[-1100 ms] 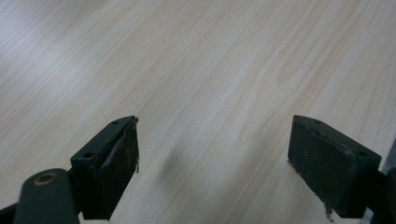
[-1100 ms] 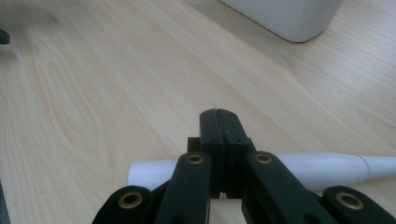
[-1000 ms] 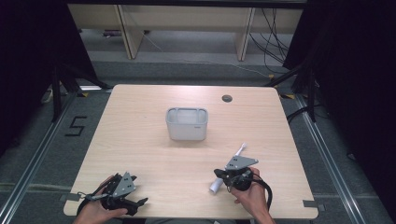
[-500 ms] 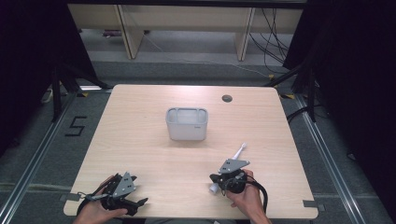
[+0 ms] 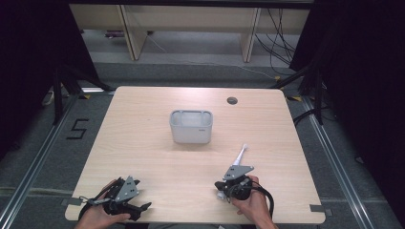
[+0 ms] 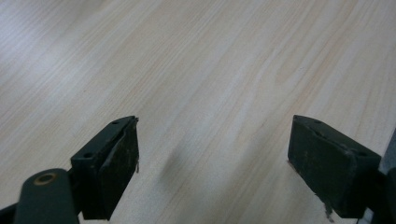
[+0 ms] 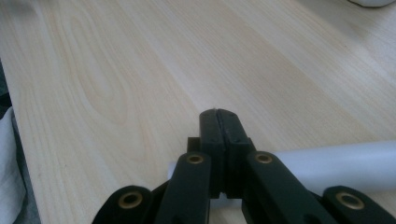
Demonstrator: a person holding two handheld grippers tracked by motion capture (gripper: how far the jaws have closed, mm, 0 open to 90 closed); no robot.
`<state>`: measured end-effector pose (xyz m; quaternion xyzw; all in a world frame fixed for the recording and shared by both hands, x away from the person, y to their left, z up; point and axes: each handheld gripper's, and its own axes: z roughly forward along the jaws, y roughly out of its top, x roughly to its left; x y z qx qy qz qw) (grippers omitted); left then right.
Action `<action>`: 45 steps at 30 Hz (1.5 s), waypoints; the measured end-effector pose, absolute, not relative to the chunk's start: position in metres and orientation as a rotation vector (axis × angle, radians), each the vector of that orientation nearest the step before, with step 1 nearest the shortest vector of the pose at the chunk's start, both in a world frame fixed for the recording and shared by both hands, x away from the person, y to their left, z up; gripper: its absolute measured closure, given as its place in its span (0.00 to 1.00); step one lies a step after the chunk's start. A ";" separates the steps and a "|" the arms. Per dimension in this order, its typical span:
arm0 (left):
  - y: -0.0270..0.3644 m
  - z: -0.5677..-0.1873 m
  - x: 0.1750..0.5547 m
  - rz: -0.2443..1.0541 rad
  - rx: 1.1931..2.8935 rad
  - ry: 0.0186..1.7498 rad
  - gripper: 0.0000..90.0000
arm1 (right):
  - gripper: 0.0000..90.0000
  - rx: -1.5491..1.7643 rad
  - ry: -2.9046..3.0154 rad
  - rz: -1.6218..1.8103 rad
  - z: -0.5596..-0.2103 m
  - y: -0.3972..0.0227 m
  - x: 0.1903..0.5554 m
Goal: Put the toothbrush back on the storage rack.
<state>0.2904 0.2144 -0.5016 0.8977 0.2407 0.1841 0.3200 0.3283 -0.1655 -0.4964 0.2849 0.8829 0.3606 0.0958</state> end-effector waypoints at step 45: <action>0.214 -0.502 0.290 0.477 2.350 0.638 0.18 | 1.00 0.912 2.629 1.003 -0.494 -0.213 0.314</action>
